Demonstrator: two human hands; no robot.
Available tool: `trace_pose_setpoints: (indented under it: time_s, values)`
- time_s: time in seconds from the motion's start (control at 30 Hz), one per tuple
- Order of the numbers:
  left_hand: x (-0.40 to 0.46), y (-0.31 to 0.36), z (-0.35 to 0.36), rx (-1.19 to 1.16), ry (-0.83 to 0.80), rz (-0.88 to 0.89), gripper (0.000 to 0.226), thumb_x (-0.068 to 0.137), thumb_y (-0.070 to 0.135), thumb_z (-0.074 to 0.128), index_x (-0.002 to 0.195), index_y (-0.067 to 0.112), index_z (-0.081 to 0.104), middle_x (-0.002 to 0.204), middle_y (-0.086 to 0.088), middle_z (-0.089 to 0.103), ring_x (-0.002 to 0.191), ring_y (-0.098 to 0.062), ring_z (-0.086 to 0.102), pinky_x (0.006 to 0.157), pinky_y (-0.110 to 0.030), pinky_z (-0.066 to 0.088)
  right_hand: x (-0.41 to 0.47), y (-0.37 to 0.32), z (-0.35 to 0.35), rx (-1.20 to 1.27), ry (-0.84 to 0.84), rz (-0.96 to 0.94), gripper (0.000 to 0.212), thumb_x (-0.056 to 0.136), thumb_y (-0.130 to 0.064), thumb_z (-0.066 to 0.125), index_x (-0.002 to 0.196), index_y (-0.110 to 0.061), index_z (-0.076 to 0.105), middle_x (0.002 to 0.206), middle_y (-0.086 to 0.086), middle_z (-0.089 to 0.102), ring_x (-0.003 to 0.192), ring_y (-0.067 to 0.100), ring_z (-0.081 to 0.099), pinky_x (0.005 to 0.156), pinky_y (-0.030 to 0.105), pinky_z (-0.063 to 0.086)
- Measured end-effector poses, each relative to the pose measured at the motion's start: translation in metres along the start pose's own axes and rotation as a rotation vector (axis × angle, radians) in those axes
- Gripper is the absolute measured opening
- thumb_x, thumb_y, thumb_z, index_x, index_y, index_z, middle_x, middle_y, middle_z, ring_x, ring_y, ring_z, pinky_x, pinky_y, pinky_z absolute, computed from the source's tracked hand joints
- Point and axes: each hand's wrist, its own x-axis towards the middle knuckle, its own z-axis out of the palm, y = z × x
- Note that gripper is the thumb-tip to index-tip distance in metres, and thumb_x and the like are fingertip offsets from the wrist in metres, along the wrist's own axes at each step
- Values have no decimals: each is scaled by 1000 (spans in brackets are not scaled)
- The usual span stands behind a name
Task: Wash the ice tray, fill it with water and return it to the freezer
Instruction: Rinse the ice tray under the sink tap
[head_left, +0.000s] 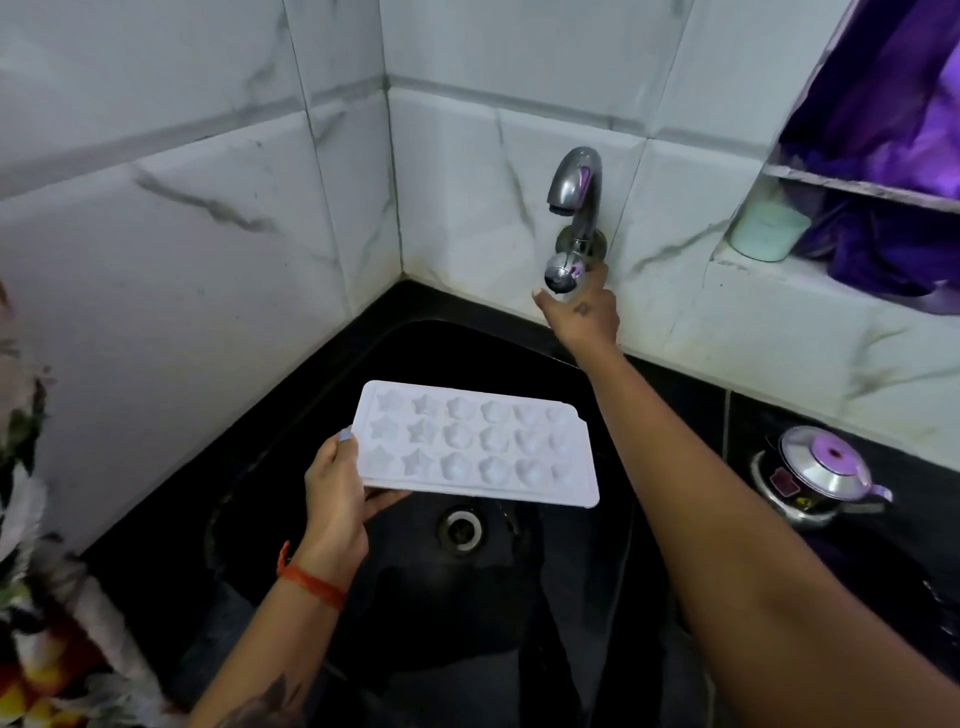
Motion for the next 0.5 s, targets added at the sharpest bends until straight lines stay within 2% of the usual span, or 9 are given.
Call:
trace_pose_setpoints:
  time_s: [0.07,0.13,0.33,0.4,0.5]
  values:
    - [6,1,-2,0,3,-2,27,101,27,37,116,13,54,99,-4,65,93,-25,63,62,-37,53,20,-3,4,-125,-35,-40,83,87,-44,59,150,-24,9,132,18,50,121,37,49,96,33,40]
    - [10,2,-4,-2,4,1,27,101,27,37,116,13,54,98,-3,65,92,-24,63,62,-36,52,33,-2,7,-228,-78,-91,78,92,-41,54,151,-21,7,134,19,51,122,38,48,96,33,39]
    - [20,0,-7,-2,18,-10,25,101,27,37,112,14,56,99,-4,65,93,-24,64,62,-36,53,51,10,13,-493,-53,-333,52,95,-29,49,143,-21,31,129,19,53,111,40,54,86,34,43]
    - [20,-1,-7,-6,15,-21,23,101,26,38,107,15,57,98,-4,66,92,-24,64,61,-36,53,56,14,14,-531,-40,-360,41,94,-27,48,134,-22,42,127,16,54,108,37,53,85,33,43]
    - [19,-4,-5,0,11,-30,21,100,27,39,97,18,58,96,-4,66,90,-23,64,61,-36,53,61,16,16,-582,-51,-361,35,94,-27,48,129,-24,47,123,14,55,104,35,53,77,28,40]
